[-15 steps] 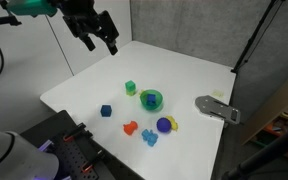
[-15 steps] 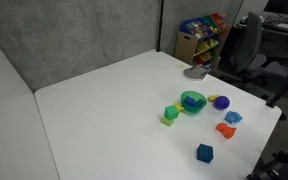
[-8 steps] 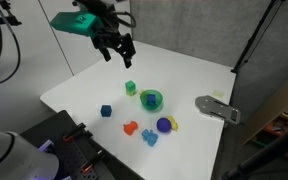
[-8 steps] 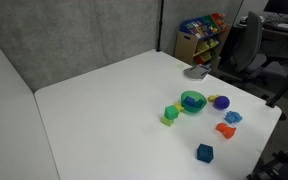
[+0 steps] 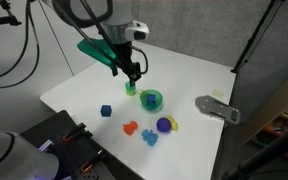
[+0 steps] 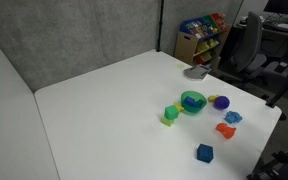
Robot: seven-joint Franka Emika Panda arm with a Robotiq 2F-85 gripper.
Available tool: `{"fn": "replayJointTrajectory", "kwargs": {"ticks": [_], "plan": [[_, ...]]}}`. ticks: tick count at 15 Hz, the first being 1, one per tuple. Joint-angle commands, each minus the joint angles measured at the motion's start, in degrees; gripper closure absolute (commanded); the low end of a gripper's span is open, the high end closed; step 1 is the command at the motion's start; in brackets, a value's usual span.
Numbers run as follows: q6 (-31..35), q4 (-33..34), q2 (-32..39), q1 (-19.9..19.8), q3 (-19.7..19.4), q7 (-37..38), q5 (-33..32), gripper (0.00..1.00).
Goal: Put the blue toy in the green bowl
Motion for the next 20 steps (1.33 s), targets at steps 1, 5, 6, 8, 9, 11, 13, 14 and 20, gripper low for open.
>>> {"fn": "replayJointTrajectory", "kwargs": {"ticks": [1,5,6,8,9,11,13,14,20], "plan": [[4.54,-0.97,4.92,-1.68,0.27,1.07,1.19,0.00],[9.61,-2.16,10.44,-3.51,0.17,2.60,1.46,0.00],[11.27,-2.48,11.65,-4.04,0.26,3.40,1.21,0.00],[14.24,-2.71,14.33,-5.02,0.17,5.58,1.44,0.00],[15.29,-2.75,15.51,-5.38,0.11,6.47,1.70,0.00],[15.53,-2.35,16.78,-5.80,0.06,7.60,2.97,0.00],[15.13,-2.79,16.62,-5.92,0.48,6.38,2.19,0.00],[15.22,-2.79,16.94,-6.00,0.47,6.47,2.41,0.00],[21.44,-1.91,22.20,-7.42,0.94,17.96,-5.88,0.00]]}}
